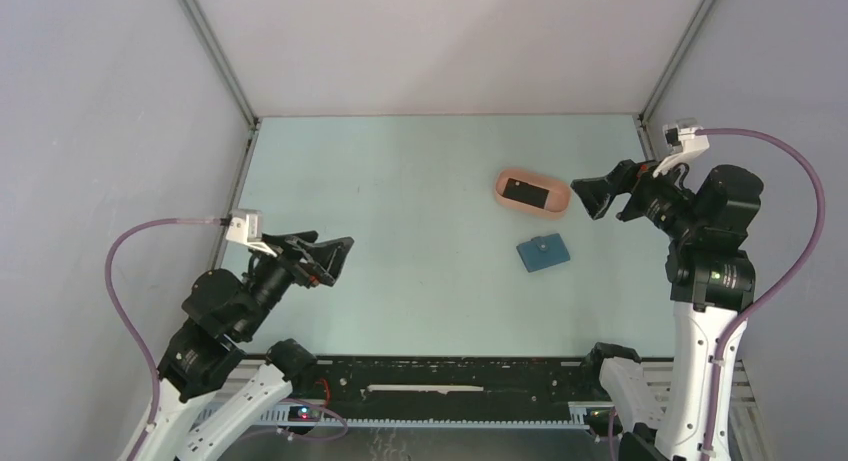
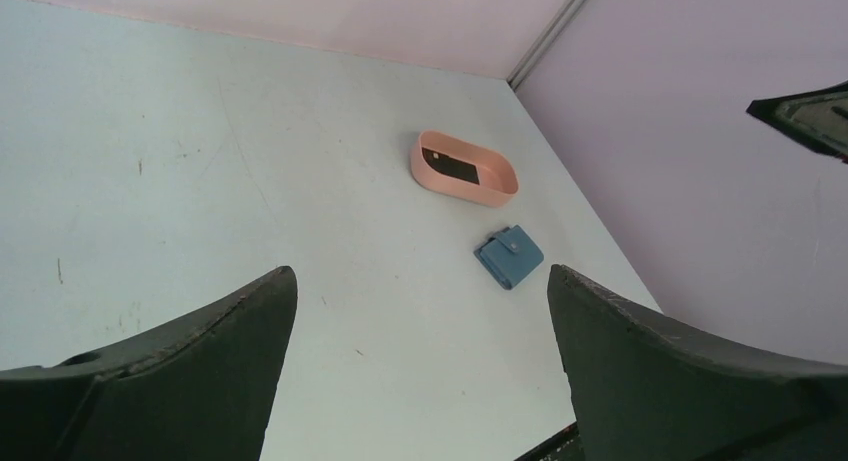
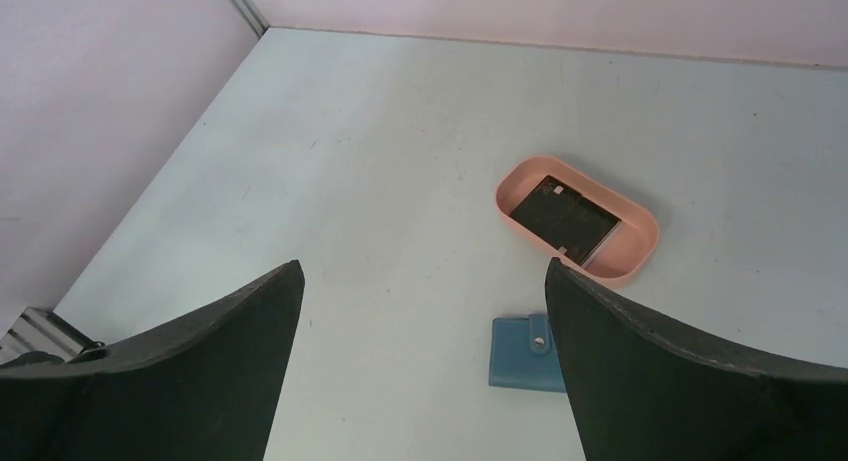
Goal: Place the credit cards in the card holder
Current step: Open the card holder at the center of the board.
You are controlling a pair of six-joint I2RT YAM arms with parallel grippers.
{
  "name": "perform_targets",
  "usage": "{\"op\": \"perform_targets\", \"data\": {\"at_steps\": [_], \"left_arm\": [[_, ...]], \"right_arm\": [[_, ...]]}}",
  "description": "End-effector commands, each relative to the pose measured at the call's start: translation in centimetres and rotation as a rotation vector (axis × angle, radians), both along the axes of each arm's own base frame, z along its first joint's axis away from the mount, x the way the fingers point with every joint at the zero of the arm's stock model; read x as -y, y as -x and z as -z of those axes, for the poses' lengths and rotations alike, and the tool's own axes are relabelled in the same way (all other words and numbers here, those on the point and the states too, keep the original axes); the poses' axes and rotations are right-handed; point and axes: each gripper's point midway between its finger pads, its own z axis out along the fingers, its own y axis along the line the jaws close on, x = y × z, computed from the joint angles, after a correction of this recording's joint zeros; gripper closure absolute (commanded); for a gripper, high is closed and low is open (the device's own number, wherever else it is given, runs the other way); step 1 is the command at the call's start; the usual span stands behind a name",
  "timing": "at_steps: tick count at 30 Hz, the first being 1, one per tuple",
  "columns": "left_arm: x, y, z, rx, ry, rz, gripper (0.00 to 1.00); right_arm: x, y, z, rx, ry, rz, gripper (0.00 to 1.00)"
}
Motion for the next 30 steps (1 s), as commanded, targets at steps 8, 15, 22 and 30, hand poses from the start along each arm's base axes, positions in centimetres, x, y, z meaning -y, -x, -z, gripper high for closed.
{"op": "perform_targets", "data": {"at_steps": [8, 15, 22, 30], "left_arm": [[2.7, -0.1, 1.0, 0.054, 0.064, 0.12, 0.0], [4.3, -1.7, 4.3, -0.122, -0.184, 0.175, 0.0], [4.4, -3.9, 5.9, -0.191, -0.485, 0.157, 0.0], [5.3, -5.5, 11.3, -0.244, -0.437, 0.231, 0.0]], "right_arm": [[-3.0, 1.2, 0.0, 0.048, 0.033, -0.285, 0.0], [-7.4, 3.4, 4.2, 0.066, 0.055, -0.721, 0.0], [-6.9, -1.0, 11.2, -0.016, 0.454, -0.589, 0.0], [-4.9, -5.5, 20.1, -0.251, 0.655, -0.521, 0.0]]}}
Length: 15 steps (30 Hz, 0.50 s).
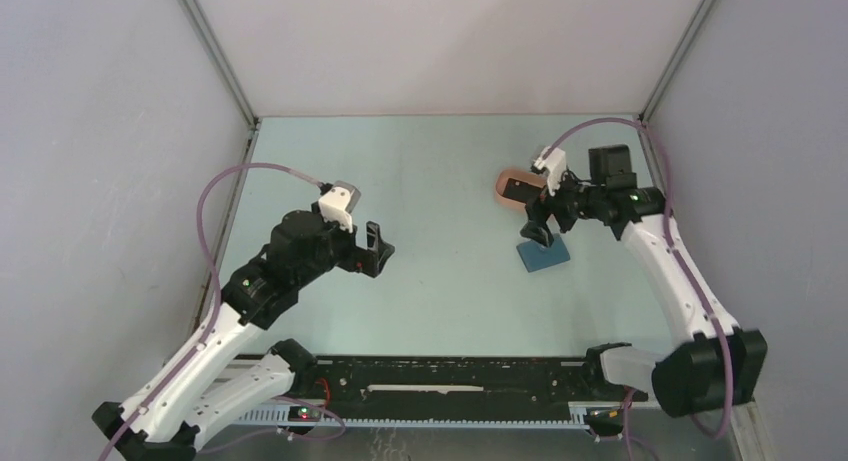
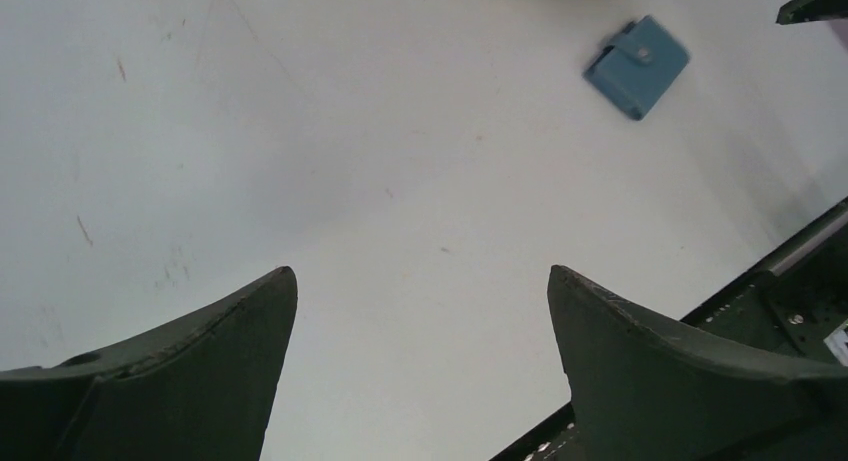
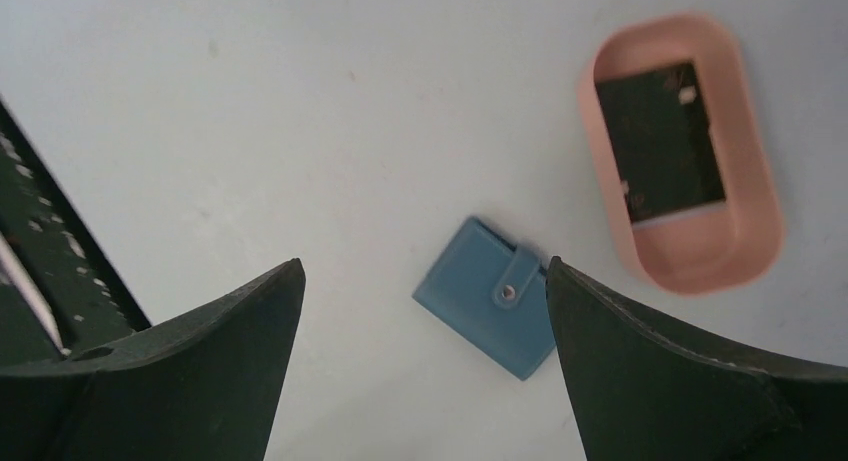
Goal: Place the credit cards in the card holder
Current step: Open the card holder at the center of the board.
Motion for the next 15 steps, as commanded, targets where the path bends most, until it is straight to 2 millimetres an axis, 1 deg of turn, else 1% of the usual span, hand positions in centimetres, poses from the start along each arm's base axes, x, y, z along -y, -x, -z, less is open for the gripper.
{"op": "perform_targets", "data": {"at_steps": [1, 2, 4, 6, 8, 11, 14, 15], "left_arm": [[-0.9, -1.2, 2.8, -0.049, 0.01, -0.005, 0.0], [-1.3, -1.5, 3.0, -0.054, 0.007, -0.03, 0.0], [-1.4, -1.7, 2.9, -0.062, 0.023, -0.031, 0.0], [-1.5, -2.0, 3.0, -0.075, 0.05, -0.036, 0.0], [-1.9, -2.4, 3.1, -0.089, 0.076, -0.051, 0.0], [-1.8, -2.8, 3.1, -0.115, 0.126, -0.046, 0.0], [-2.0, -3.0, 3.5, -0.14, 0.143, -0.053, 0.0], [-1.9, -3.1, 3.6, -0.149, 0.144, -0.052, 0.0]], "right_arm": [[2.1, -2.6, 5.2, -0.047, 0.196, 0.064, 0.01], [2.1, -3.0, 6.2, -0.079, 0.202, 0.077, 0.01], [2.5, -3.3, 8.3, -0.147, 0.226, 0.103, 0.04], [3.5, -3.3, 10.1, -0.203, 0.279, 0.133, 0.08], [4.9, -3.3, 11.6, -0.254, 0.302, 0.18, 0.11], [6.9, -3.5, 13.0, -0.309, 0.312, 0.269, 0.18], [8.9, -4.4, 14.4, -0.351, 0.331, 0.387, 0.29], [9.4, -4.6, 14.8, -0.364, 0.336, 0.418, 0.31]]}}
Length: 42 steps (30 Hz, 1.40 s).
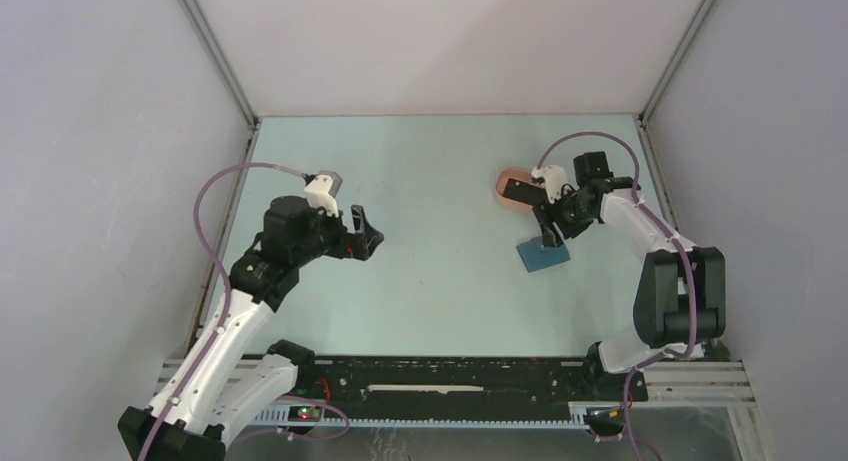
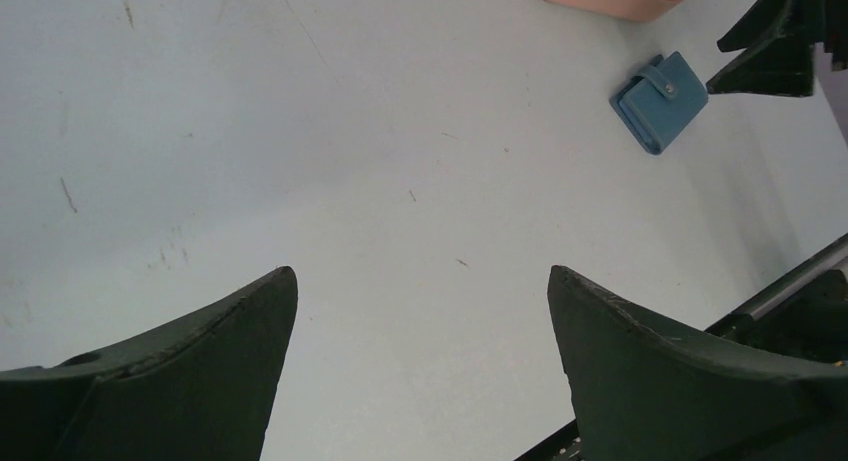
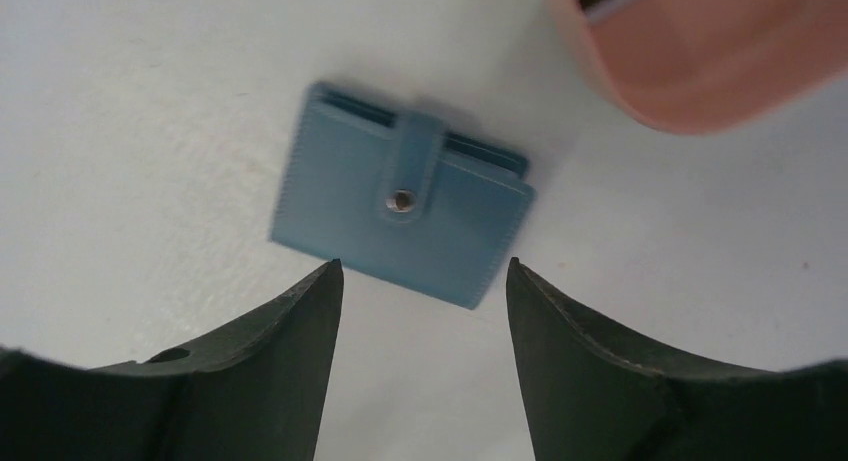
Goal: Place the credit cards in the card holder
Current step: Open the card holder at the center of the board.
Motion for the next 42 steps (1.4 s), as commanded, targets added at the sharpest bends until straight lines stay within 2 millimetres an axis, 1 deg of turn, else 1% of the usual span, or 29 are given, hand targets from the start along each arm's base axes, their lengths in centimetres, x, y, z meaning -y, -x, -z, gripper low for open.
{"op": "perform_targets", "data": {"at_steps": [1, 3, 4, 7, 13, 15, 17, 20, 22, 24, 26, 28, 29, 31, 33, 34, 36, 39, 41, 42], "left_arm": [[1.0, 0.0, 0.5, -0.029, 0.064, 0.042, 0.0], [1.1, 0.0, 0.6, -0.036, 0.066, 0.046, 0.0], [1.1, 0.0, 0.6, -0.04, 0.067, 0.046, 0.0], [1.1, 0.0, 0.7, -0.043, 0.069, 0.046, 0.0], [1.2, 0.1, 0.7, -0.048, 0.075, 0.051, 0.0], [1.2, 0.1, 0.6, -0.045, 0.075, 0.052, 0.0], [1.2, 0.1, 0.6, -0.043, 0.078, 0.053, 0.0], [1.2, 0.1, 0.6, -0.044, 0.082, 0.054, 0.0], [1.2, 0.1, 0.6, -0.045, 0.085, 0.056, 0.0], [1.3, 0.2, 0.6, -0.046, 0.089, 0.059, 0.0], [1.4, 0.2, 0.6, -0.046, 0.094, 0.068, 0.0], [1.7, 0.3, 0.4, -0.044, 0.105, 0.085, 0.0], [1.9, 0.4, 0.4, -0.044, 0.112, 0.096, 0.0], [2.4, 0.6, 0.2, -0.039, 0.131, 0.125, 0.0], [2.9, 0.9, 0.0, -0.032, 0.154, 0.156, 0.0], [3.1, 1.0, -0.2, -0.028, 0.164, 0.17, 0.0], [3.6, 1.2, -0.4, -0.017, 0.189, 0.2, 0.0], [4.6, 1.7, -1.0, -0.008, 0.248, 0.248, 0.0], [5.3, 2.2, -1.2, -0.012, 0.288, 0.263, 0.0], [5.8, 2.5, -1.3, -0.014, 0.31, 0.266, 0.0]], "right_arm": [[3.0, -1.8, 1.3, -0.005, 0.053, 0.181, 0.32], [3.1, -2.0, 1.8, -0.038, 0.012, 0.223, 0.34], [3.8, -2.2, 2.0, -0.06, -0.011, 0.261, 0.35], [4.3, -2.3, 2.9, -0.132, -0.068, 0.309, 0.4], [3.5, -2.2, 4.3, -0.215, -0.121, 0.316, 0.44], [3.1, -1.8, 4.6, -0.241, -0.136, 0.305, 0.51], [2.3, -1.1, 4.5, -0.27, -0.174, 0.272, 0.63], [0.6, 0.2, 4.1, -0.319, -0.224, 0.205, 0.77], [-1.0, 1.5, 3.7, -0.36, -0.26, 0.139, 0.83], [-3.2, 3.3, 3.1, -0.402, -0.298, 0.045, 0.86], [-6.2, 5.9, 2.3, -0.449, -0.33, -0.099, 0.85], [-8.5, 8.8, 1.5, -0.489, -0.347, -0.252, 0.83], [-9.4, 10.1, 1.3, -0.504, -0.343, -0.312, 0.82], [-10.2, 11.5, 1.0, -0.508, -0.315, -0.394, 0.73], [-10.1, 11.5, 0.8, -0.47, -0.287, -0.422, 0.65], [-9.9, 11.2, 0.6, -0.439, -0.274, -0.429, 0.62], [-9.6, 10.5, -0.4, -0.334, -0.262, -0.462, 0.58], [-10.3, 9.4, -2.6, -0.102, -0.279, -0.571, 0.5], [-11.0, 9.1, -4.0, 0.081, -0.298, -0.693, 0.41], [-11.3, 9.5, -4.3, 0.155, -0.307, -0.776, 0.34]]}}
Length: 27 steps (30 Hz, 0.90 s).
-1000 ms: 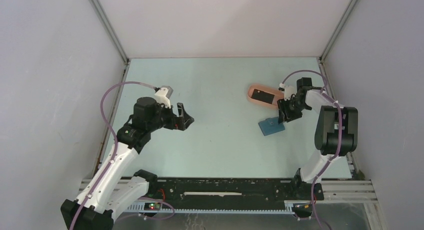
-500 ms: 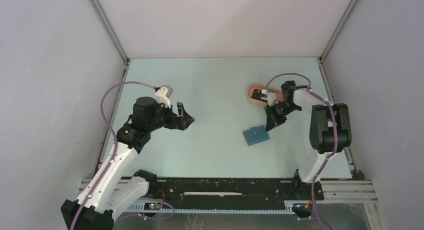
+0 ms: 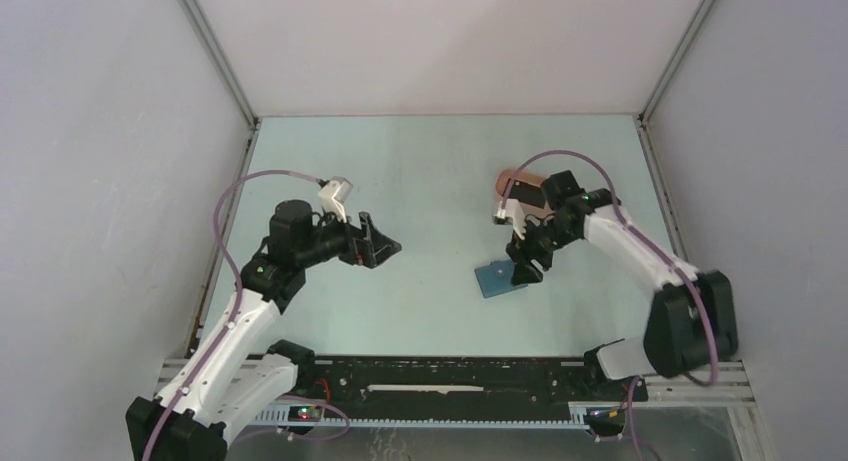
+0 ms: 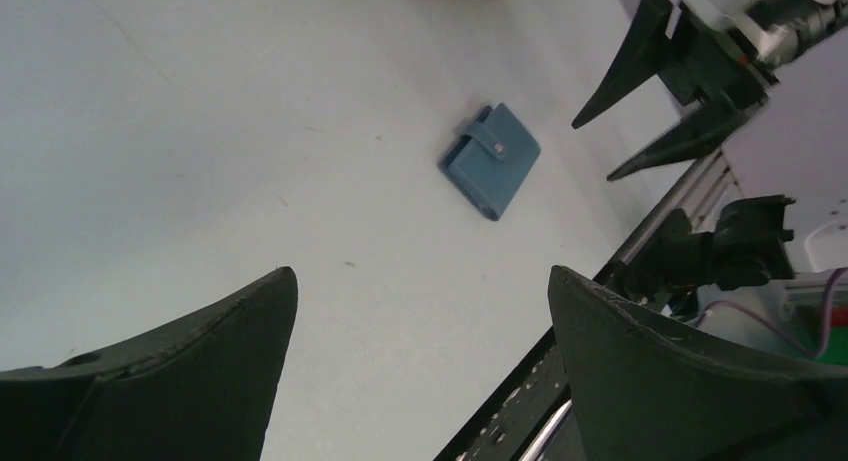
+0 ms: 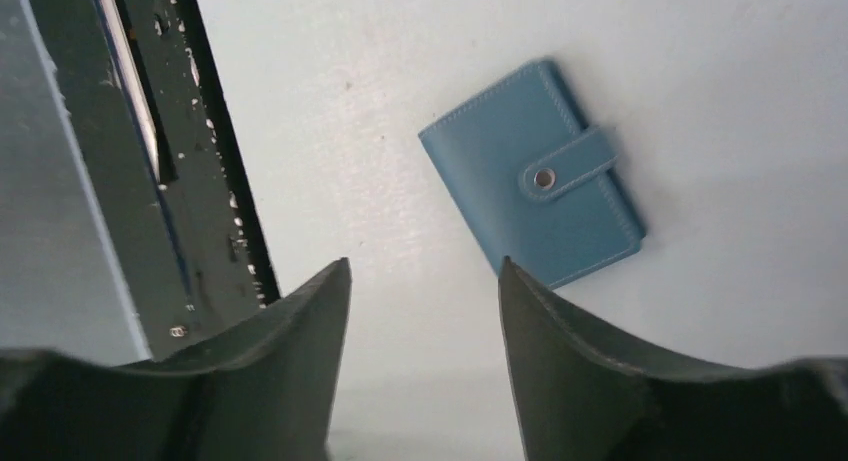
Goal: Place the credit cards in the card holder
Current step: Open the card holder at the center of the board.
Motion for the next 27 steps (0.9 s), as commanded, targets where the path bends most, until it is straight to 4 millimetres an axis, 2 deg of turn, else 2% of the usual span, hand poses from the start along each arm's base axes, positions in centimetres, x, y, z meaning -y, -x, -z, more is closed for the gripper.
{"op": "perform_targets", "data": {"at_steps": [1, 3, 5, 9, 13, 19, 23, 27], "left_arm": [[2.5, 1.3, -2.0, 0.039, 0.142, 0.066, 0.0], [3.7, 2.0, -2.2, 0.048, 0.194, 0.056, 0.0], [4.5, 2.3, -1.7, 0.058, 0.215, 0.011, 0.01], [5.7, 2.6, -0.3, 0.059, 0.261, -0.057, 0.09], [6.6, 2.8, 2.1, 0.003, 0.366, -0.093, 0.17], [9.3, 3.3, 4.3, -0.07, 0.331, -0.042, 0.21], [11.0, 3.7, 5.1, -0.104, 0.324, -0.004, 0.21], [12.3, 4.0, 5.7, -0.135, 0.336, 0.019, 0.22]], "right_arm": [[-1.7, -0.4, -2.9, 0.424, -0.186, -0.312, 0.29], [-2.0, -0.4, -2.3, 0.514, -0.197, -0.419, 0.23], [-2.3, -1.3, -1.4, 0.516, -0.158, -0.431, 0.24], [-2.2, -3.1, 1.9, 0.456, -0.034, -0.398, 0.33], [-1.5, -4.4, 4.0, 0.417, 0.06, -0.334, 0.4], [-2.0, -4.5, 5.1, 0.395, 0.089, -0.326, 0.41], [-2.7, -4.2, 5.7, 0.391, 0.107, -0.343, 0.4], [-2.3, -4.3, 6.6, 0.379, 0.147, -0.337, 0.43]]}}
